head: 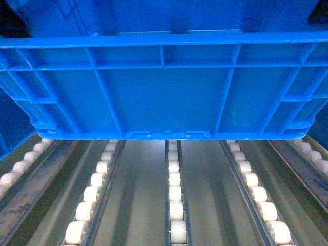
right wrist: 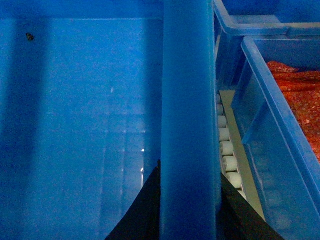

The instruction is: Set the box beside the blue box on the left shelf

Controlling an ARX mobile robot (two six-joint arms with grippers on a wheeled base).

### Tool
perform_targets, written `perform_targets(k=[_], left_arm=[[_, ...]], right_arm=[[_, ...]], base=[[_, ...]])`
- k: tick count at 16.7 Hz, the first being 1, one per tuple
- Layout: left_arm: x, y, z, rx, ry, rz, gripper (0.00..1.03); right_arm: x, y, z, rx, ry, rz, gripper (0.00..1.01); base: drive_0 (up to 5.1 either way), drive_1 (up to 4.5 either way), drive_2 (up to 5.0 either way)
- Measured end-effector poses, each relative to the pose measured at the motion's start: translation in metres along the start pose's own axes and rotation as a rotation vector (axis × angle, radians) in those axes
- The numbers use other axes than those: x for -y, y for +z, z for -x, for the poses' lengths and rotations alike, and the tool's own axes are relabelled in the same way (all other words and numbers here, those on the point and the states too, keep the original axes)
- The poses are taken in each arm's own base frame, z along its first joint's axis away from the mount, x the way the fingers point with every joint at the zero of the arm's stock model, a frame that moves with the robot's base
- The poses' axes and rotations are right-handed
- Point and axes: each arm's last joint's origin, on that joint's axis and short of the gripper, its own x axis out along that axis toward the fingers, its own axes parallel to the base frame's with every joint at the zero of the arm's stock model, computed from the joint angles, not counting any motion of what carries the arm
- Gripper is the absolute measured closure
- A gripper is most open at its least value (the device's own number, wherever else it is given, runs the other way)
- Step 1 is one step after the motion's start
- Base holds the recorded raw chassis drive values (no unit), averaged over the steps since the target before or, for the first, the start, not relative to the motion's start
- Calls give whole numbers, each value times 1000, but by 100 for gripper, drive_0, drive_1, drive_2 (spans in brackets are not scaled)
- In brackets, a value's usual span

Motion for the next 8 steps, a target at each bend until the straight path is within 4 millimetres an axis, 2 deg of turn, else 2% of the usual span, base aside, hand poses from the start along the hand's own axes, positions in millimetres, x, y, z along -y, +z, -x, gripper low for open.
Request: perform_targets(k=[2, 3, 4, 6, 8], left_arm=[[0, -2, -2, 64, 11, -4, 96], [0, -11, -5, 132, 13, -5, 96], [2, -9, -4, 172, 9, 15, 96], [4, -1, -1, 226, 2, 4, 96], [5, 0, 1, 204, -4, 0, 96]], right_arm=[[0, 0, 0, 0, 0, -2, 80], [0, 1, -2, 65, -29, 7, 80], [-4, -2, -3, 174, -98, 32, 80], [-10, -3, -1, 265, -192, 29, 80], [-11, -2, 0, 224, -187, 32, 80]], base=[[0, 0, 0], [0, 0, 0], [0, 0, 0], [0, 0, 0], [0, 0, 0]])
